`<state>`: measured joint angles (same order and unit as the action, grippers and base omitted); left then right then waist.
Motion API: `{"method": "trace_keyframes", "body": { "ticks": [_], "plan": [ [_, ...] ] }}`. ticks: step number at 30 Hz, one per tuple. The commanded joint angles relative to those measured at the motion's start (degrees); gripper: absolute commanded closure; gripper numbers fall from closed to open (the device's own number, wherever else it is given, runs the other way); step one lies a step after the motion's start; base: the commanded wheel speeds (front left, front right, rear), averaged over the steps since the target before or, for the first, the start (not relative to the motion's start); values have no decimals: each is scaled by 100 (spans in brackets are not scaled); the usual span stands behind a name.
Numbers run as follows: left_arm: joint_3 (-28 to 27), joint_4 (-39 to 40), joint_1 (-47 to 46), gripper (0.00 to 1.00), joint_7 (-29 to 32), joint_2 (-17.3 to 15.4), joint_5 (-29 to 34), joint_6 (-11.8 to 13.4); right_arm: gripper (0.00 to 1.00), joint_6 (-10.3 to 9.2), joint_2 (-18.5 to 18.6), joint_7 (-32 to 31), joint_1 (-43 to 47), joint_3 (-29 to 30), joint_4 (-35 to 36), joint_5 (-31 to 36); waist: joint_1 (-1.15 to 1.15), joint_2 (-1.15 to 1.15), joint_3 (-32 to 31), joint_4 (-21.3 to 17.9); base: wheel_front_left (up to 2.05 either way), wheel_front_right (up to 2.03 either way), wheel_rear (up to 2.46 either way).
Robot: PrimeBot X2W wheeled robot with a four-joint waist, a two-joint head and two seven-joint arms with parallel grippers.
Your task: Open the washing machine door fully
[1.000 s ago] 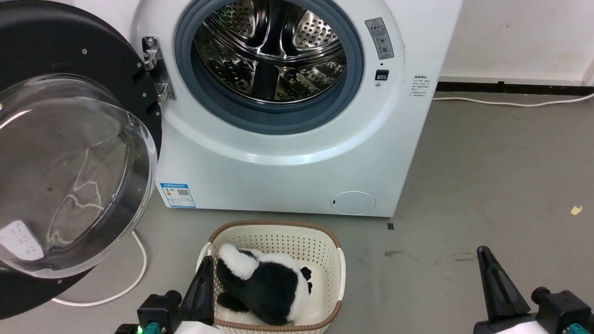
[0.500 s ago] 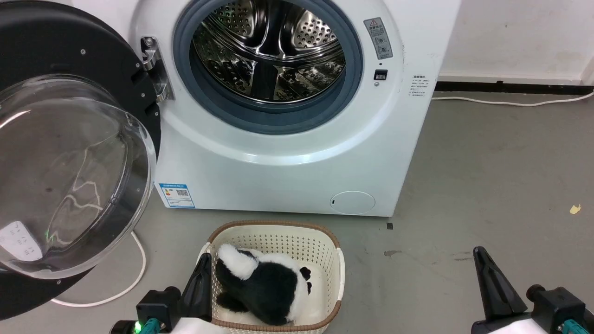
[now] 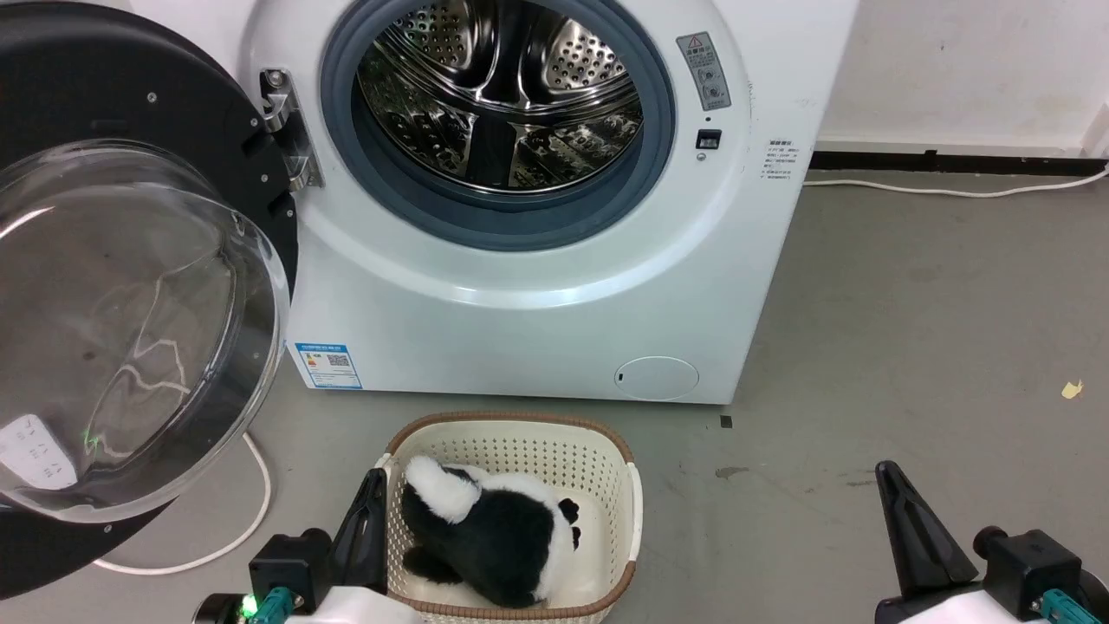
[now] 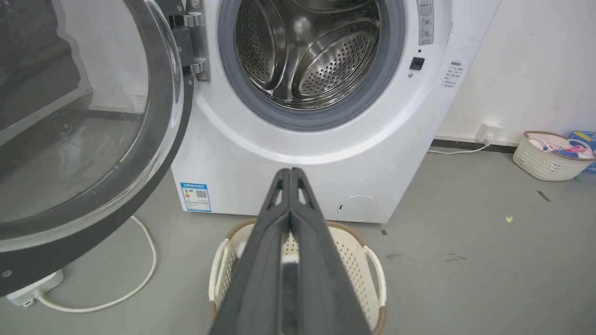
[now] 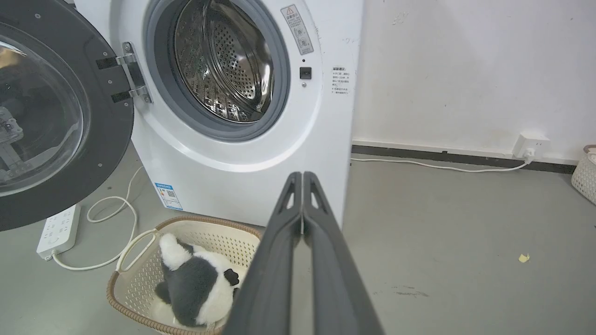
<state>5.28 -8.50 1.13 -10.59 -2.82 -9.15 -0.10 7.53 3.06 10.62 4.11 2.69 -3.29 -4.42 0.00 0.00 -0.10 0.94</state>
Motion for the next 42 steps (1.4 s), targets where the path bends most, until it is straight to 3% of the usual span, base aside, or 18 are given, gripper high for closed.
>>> {"method": "trace_keyframes", "body": {
  "ticks": [1, 42],
  "plan": [
    [-16, 52, -33, 100, 29, -3, 52, 3, 100, -1, -5, -22, -100, -17, 37, 45, 0, 0, 0, -1, 0, 0, 0],
    [-253, 422, -70, 100, 506, -5, 452, 6, 100, -3, -11, -504, -244, -134, 172, 229, 0, 0, 5, -44, 0, 0, 0]
  ]
}}
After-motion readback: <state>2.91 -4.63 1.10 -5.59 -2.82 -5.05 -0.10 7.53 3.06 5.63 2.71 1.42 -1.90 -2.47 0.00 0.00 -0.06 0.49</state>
